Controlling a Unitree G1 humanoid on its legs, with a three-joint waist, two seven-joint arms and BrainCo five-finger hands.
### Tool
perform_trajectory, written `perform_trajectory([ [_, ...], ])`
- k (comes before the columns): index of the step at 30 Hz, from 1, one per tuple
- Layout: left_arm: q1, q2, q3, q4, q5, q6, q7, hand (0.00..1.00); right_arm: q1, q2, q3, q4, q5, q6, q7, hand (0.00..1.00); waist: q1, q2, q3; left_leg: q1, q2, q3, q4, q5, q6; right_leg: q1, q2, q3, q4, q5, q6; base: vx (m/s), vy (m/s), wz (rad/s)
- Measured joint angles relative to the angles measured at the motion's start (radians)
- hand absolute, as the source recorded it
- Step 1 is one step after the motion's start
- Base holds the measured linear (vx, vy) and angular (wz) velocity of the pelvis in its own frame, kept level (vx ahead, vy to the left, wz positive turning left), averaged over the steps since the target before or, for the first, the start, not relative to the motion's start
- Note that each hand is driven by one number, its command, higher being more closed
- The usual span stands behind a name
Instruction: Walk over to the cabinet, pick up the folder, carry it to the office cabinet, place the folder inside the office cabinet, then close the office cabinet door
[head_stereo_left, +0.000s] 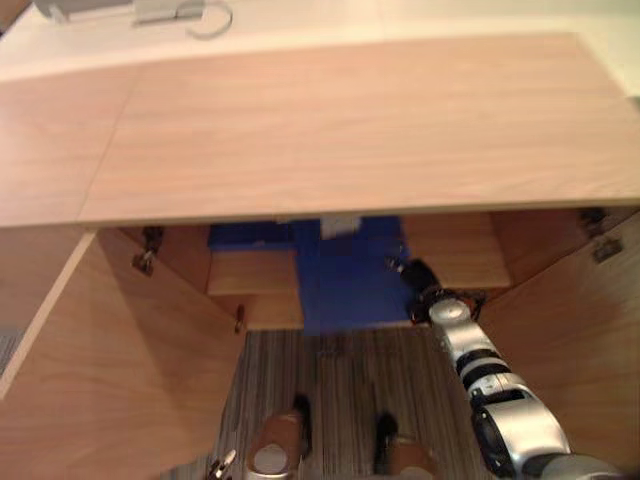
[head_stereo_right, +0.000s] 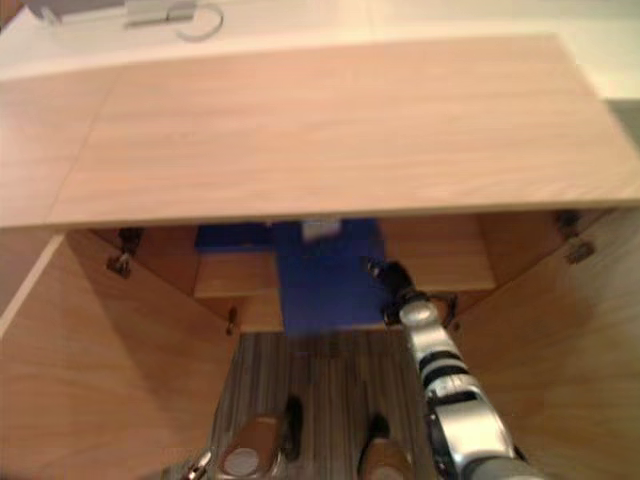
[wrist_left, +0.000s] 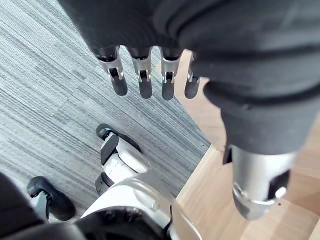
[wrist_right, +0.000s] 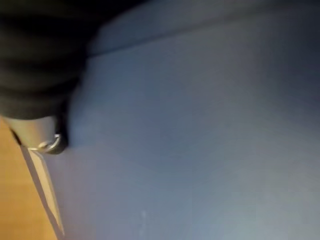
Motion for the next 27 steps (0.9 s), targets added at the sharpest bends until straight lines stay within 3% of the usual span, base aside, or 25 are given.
perform_trajectory([
  [2,-0.003,-0.006,0.004,-0.037,-0.034,0.003,0.001,0.00,-0.028,0.041,-0.001,-0.042,0.176,-0.001,-0.009,1.00,0.002,-0.003,0.016,-0.077,0.009,0.013,0.106,-0.046,0.003,-0.092,-0.018,0.017,0.130,-0.055,0.000,-0.20,0.045,-0.15],
  [8,-0.026,-0.033,0.016,-0.104,-0.104,0.008,-0.003,0.00,-0.139,0.106,-0.117,-0.058,0.487,-0.010,-0.032,1.00,0.012,-0.016,0.059,-0.230,0.005,0.018,0.219,-0.059,0.002,-0.259,-0.057,0.020,0.289,-0.093,-0.009,-0.16,0.018,0.04],
  [11,-0.034,-0.049,0.017,-0.114,-0.125,0.016,0.000,0.00,-0.226,0.113,-0.191,-0.058,0.659,-0.039,-0.066,1.00,0.019,-0.019,0.091,-0.299,0.000,0.007,0.271,-0.063,0.002,-0.328,-0.072,0.015,0.358,-0.113,-0.016,-0.08,-0.004,0.17],
  [14,-0.066,-0.047,0.015,-0.115,-0.138,0.017,0.021,0.00,-0.314,0.101,-0.244,-0.058,0.837,-0.099,-0.103,1.00,0.028,-0.019,0.099,-0.394,-0.009,-0.036,0.346,-0.070,-0.003,-0.398,-0.092,-0.017,0.440,-0.145,-0.018,-0.05,-0.021,0.33],
  [18,-0.111,-0.043,0.010,-0.127,-0.152,0.018,0.050,0.00,-0.427,0.069,-0.315,-0.054,1.010,-0.161,-0.160,1.00,0.047,-0.018,0.112,-0.488,-0.033,-0.076,0.409,-0.072,-0.007,-0.470,-0.125,-0.050,0.524,-0.183,-0.026,-0.03,-0.020,0.38],
  [22,-0.129,-0.043,0.000,-0.143,-0.181,0.024,0.084,0.00,-0.524,-0.030,-0.373,-0.012,1.151,-0.205,-0.224,1.00,0.064,-0.004,0.123,-0.578,-0.074,-0.119,0.470,-0.075,-0.012,-0.526,-0.171,-0.087,0.604,-0.222,-0.029,-0.03,0.015,0.39],
  [27,-0.141,-0.023,0.008,-0.157,-0.181,0.031,0.123,0.00,-0.606,-0.173,-0.392,0.058,1.187,-0.221,-0.304,1.00,0.077,0.005,0.129,-0.686,-0.129,-0.154,0.523,-0.072,-0.026,-0.605,-0.231,-0.115,0.694,-0.266,-0.031,-0.02,0.016,0.43],
])
